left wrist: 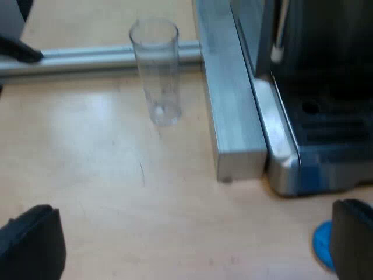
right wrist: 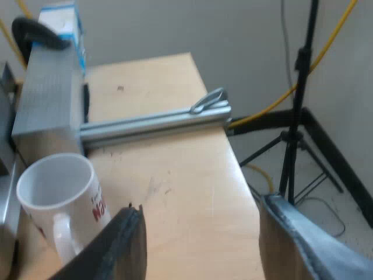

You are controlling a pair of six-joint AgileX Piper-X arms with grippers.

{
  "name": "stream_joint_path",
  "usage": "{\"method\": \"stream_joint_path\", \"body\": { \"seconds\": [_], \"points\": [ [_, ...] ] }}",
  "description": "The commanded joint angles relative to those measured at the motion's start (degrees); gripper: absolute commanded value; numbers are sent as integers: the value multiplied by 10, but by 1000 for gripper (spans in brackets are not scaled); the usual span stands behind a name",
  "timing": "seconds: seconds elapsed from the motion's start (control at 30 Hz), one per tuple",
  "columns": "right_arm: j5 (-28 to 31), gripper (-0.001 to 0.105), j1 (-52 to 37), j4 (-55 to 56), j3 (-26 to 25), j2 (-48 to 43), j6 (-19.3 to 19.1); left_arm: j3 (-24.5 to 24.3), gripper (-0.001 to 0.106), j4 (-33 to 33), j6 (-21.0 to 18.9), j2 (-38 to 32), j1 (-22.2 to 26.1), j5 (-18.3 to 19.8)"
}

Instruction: Remove mug from coffee machine

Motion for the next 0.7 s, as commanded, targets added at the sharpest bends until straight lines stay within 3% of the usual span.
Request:
{"method": "stream_joint_path", "body": {
  "seconds": [0.03, 0.1, 0.7],
  "points": [
    [-20, 47, -3, -6, 21, -24, -6, -2, 93, -76, 1, -83, -3, -21],
    [-34, 47, -3, -15, 34, -24, -6, -2, 93, -103, 1, -83, -3, -21],
    [-43, 47, -3, -90, 109, -22, -8, 65, 93, -106, 1, -83, -3, -18]
  ]
}}
